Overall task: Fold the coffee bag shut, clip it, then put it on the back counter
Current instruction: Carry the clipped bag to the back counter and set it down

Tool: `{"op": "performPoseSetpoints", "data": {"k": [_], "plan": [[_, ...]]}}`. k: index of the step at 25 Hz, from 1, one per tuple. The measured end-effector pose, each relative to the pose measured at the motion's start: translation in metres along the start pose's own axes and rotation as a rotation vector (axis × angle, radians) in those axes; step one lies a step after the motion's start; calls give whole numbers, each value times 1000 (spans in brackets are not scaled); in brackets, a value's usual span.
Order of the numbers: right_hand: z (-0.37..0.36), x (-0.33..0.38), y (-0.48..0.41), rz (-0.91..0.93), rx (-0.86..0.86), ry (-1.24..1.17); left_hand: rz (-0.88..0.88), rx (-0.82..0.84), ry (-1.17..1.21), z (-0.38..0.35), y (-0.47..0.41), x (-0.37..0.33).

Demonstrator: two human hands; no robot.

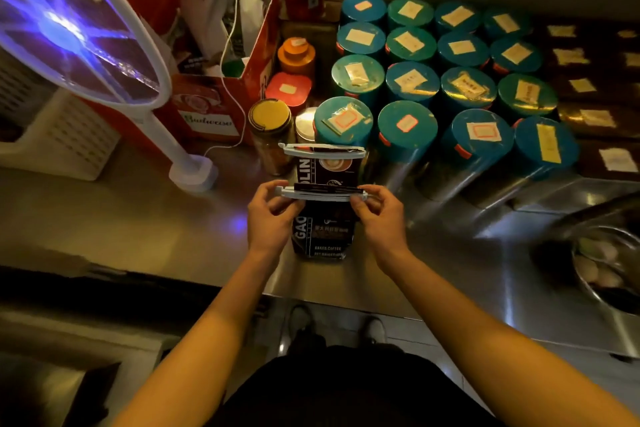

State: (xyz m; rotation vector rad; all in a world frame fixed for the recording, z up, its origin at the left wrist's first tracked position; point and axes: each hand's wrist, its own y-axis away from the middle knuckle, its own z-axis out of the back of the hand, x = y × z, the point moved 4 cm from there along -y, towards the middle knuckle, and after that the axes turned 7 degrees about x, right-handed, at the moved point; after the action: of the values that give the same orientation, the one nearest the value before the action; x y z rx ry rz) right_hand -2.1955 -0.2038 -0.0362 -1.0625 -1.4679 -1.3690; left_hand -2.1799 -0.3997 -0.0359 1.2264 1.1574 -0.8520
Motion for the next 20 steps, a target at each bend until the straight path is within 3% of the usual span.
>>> {"op": "performPoseSetpoints", "data": {"k": [9, 20], "plan": [[-9, -5, -19, -29, -162, 220, 15, 41, -156, 10, -36, 17], [-8, -6, -19, -27, -252, 224, 28, 64, -147, 13, -41, 24]]}}
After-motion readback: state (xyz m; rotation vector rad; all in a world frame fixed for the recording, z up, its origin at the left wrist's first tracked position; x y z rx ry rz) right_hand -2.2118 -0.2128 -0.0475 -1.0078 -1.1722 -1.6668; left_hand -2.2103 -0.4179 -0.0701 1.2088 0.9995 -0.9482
